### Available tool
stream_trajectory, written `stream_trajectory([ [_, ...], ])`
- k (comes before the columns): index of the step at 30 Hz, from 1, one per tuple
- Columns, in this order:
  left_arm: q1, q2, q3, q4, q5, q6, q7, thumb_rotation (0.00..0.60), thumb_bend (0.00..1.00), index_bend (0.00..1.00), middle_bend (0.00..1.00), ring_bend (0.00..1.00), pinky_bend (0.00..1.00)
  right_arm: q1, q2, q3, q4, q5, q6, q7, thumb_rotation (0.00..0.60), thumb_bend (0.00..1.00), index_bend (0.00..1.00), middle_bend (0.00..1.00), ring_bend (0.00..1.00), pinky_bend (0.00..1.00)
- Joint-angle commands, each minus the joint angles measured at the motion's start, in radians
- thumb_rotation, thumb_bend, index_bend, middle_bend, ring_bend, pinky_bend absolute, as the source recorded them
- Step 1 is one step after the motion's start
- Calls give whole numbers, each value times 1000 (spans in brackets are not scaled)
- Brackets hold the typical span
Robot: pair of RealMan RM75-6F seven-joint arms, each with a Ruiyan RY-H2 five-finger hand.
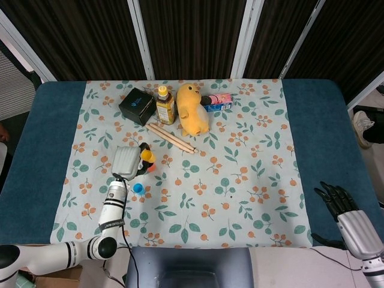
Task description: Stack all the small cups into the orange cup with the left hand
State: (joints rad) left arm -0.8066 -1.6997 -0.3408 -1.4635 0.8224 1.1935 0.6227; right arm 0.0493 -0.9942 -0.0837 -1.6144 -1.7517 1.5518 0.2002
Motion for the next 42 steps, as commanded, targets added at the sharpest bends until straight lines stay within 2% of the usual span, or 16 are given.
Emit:
stream_trajectory([
  [1,-8,-18,10,37,-6,-9,2,600,341,556,1000,1000,1000,-1,3,0,1,-1,3,6,600,118,0,0,0,0],
  [12,-2,-47,35,121,-10,-52,-32,600,344,550,1000,1000,1000,-4,7,3,3,4,11,17,600,118,0,0,0,0],
  [15,-3,-53,38,131,-10,-60,-36,600,347,501,1000,1000,1000,-5,8,5,4,5,13,20,600,118,0,0,0,0],
  [17,-3,-55,39,133,-9,-60,-37,600,349,390,1000,1000,1000,-5,8,5,4,5,13,21,600,118,0,0,0,0],
  [19,-4,-62,42,143,-4,-62,-40,600,350,120,1000,1000,1000,-5,9,4,4,5,12,21,600,118,0,0,0,0],
  [20,-1,-64,47,140,-5,-65,-40,600,349,22,1000,1000,1000,-4,9,4,4,4,11,22,600,118,0,0,0,0],
  [21,2,-61,48,130,-1,-63,-43,600,347,1,1000,1000,1000,-5,10,4,5,3,12,23,600,118,0,0,0,0],
  [27,33,-8,81,22,74,-19,-52,600,326,0,1000,1000,1000,-5,7,2,5,-1,10,18,600,118,0,0,0,0],
  [31,63,46,114,-92,111,5,-45,600,325,0,1000,1000,1000,-5,5,-3,3,-10,9,12,600,118,0,0,0,0],
  [35,114,124,178,-223,162,26,-52,600,322,25,1000,1000,1000,-5,3,-2,3,-11,9,10,600,118,0,0,0,0],
  [38,144,165,225,-274,177,25,-55,600,321,40,1000,1000,1000,-2,1,-6,2,-17,2,4,600,118,0,0,0,0],
  [42,166,191,259,-287,172,12,-52,600,324,79,1000,1000,1000,-1,0,-10,0,-25,-1,-1,600,118,0,0,0,0],
])
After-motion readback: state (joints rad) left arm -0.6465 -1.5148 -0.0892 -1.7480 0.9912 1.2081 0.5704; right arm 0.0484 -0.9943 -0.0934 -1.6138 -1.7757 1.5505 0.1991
